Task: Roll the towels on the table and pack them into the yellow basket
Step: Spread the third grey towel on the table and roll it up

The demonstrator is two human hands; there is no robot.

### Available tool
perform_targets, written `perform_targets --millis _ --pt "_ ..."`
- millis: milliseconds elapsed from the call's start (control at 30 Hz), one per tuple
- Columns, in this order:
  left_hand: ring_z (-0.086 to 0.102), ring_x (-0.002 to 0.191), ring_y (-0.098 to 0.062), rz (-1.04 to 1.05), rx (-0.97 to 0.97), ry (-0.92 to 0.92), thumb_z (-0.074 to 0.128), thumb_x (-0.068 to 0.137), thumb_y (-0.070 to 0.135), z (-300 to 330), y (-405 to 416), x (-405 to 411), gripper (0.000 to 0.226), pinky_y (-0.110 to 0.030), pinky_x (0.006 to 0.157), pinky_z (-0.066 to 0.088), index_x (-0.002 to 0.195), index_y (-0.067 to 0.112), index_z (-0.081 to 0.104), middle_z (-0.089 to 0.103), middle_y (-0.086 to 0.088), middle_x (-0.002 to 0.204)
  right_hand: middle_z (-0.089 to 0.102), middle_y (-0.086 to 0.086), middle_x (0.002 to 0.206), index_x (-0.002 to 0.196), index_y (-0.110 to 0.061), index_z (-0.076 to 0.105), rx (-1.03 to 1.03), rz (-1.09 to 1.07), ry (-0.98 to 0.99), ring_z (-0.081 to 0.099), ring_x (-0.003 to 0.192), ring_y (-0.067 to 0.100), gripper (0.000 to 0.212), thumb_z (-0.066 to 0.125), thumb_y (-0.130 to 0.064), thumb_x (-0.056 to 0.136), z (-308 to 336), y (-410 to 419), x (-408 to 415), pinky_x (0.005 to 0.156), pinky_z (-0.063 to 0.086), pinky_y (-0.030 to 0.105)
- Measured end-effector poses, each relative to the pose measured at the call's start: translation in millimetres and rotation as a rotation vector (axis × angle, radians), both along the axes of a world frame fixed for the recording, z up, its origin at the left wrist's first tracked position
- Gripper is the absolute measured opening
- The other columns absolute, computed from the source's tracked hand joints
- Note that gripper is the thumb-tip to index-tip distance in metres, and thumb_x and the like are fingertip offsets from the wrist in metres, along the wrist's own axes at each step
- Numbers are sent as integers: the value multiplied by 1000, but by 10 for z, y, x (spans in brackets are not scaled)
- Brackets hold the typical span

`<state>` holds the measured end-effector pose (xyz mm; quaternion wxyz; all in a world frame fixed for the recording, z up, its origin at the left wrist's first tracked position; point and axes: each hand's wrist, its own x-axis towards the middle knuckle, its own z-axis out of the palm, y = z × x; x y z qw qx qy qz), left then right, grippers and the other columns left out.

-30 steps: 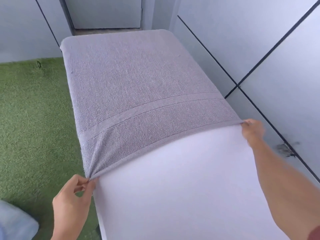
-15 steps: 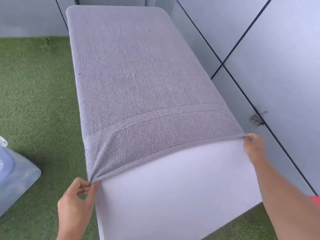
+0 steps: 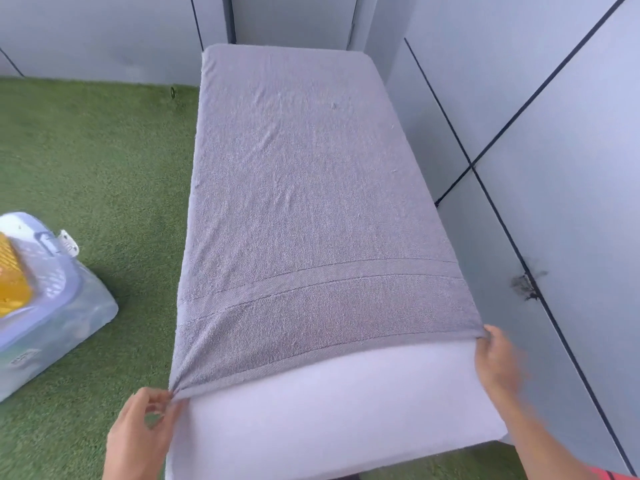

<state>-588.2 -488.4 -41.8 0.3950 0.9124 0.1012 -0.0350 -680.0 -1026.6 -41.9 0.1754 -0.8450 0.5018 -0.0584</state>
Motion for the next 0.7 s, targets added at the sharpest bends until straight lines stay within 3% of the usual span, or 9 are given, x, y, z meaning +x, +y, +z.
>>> perform_targets --millis 67,100,133,167,233,367,533,633,700 --pt "55 89 -4 12 154 -55 81 73 21 11 -88 -42 26 -12 83 43 87 27 61 58 -3 92 62 16 118 128 -12 56 -176 213 23 56 107 40 41 61 -8 87 43 -7 -20 90 44 47" --pt "53 96 -18 4 285 -69 83 71 19 16 -154 -64 32 -31 90 45 96 21 64 56 -7 99 59 12 121 128 -16 57 -242 318 19 53 110 37 45 65 -7 84 58 2 -16 92 43 47" --pt "50 99 -31 -28 394 -87 83 69 13 26 -226 -80 39 -47 88 44 102 22 66 56 -10 105 57 8 122 125 -18 60 -282 410 11 52 110 33 45 68 -6 82 58 14 -14 93 42 46" --pt "48 100 -37 -70 471 -113 83 68 9 66 -313 -90 44 -53 84 42 106 24 67 56 -10 109 58 5 119 121 -20 63 -309 491 0 51 108 30 42 68 -6 82 51 24 -7 92 41 45" --pt "50 99 -37 -174 540 -175 81 70 6 123 -497 -105 43 -52 79 42 108 22 69 59 -8 108 61 1 111 111 -22 69 -337 626 -21 52 103 26 32 63 -11 82 3 29 0 88 39 41" --pt "58 89 -34 -293 516 -246 69 83 14 89 -733 -148 14 -46 74 47 97 14 72 64 -4 98 63 -2 103 102 -20 72 -265 725 -104 54 96 24 22 61 -17 83 -18 -13 -24 87 41 40" --pt "55 85 -26 -281 473 -188 75 77 4 128 -560 -352 22 -40 71 49 95 17 71 64 2 97 62 -3 95 98 -17 71 -187 807 -140 53 92 22 24 51 -27 89 17 -21 -307 87 39 35" --pt "55 85 -22 -364 475 -184 77 76 5 141 -399 -634 24 -37 70 51 94 20 70 63 6 95 61 -6 96 99 -18 70 -173 822 -100 52 94 20 11 66 -16 88 63 -7 -672 85 41 34" --pt "54 88 -18 -364 447 -148 77 76 7 182 -345 -776 26 -34 66 50 94 25 69 60 11 96 59 -6 98 99 -18 69 -147 812 -70 51 97 20 18 72 -9 83 100 0 -803 85 41 33"
